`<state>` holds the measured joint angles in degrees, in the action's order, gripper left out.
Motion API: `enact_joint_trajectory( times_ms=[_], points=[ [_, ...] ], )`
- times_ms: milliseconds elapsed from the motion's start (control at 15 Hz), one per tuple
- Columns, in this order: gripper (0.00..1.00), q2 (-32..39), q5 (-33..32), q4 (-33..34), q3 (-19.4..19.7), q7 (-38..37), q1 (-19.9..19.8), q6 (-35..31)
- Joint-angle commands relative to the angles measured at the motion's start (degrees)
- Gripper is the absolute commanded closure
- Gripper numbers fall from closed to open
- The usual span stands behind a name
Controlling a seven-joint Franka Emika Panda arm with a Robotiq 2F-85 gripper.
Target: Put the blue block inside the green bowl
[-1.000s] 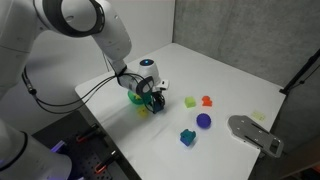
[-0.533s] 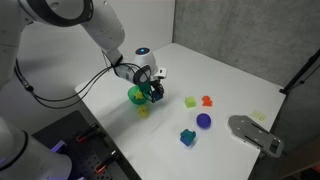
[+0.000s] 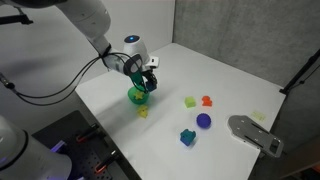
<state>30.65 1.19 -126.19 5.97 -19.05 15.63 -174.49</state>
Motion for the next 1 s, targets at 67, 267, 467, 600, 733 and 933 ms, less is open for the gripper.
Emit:
enact_joint_trajectory(
  times_ms=[67, 267, 467, 600, 733, 933],
  points=[
    [0.69, -4.3, 1.9, -5.7, -3.7, 1.8, -1.4, -0.8],
    [0.69, -3.8, 2.0, -6.6, -4.2, 1.3, -0.6, -0.7],
    [0.69, -2.8, 1.6, -6.9, -3.6, 1.0, 0.0, -0.7],
    [0.69, -2.5, 1.5, -7.1, -3.1, 0.9, 0.3, -0.4],
    [0.19, -2.4, 1.4, -7.2, -2.7, 0.7, 0.5, -0.2],
    [0.01, -2.8, 1.3, -7.5, -2.4, 0.7, 0.6, 0.4]
  ],
)
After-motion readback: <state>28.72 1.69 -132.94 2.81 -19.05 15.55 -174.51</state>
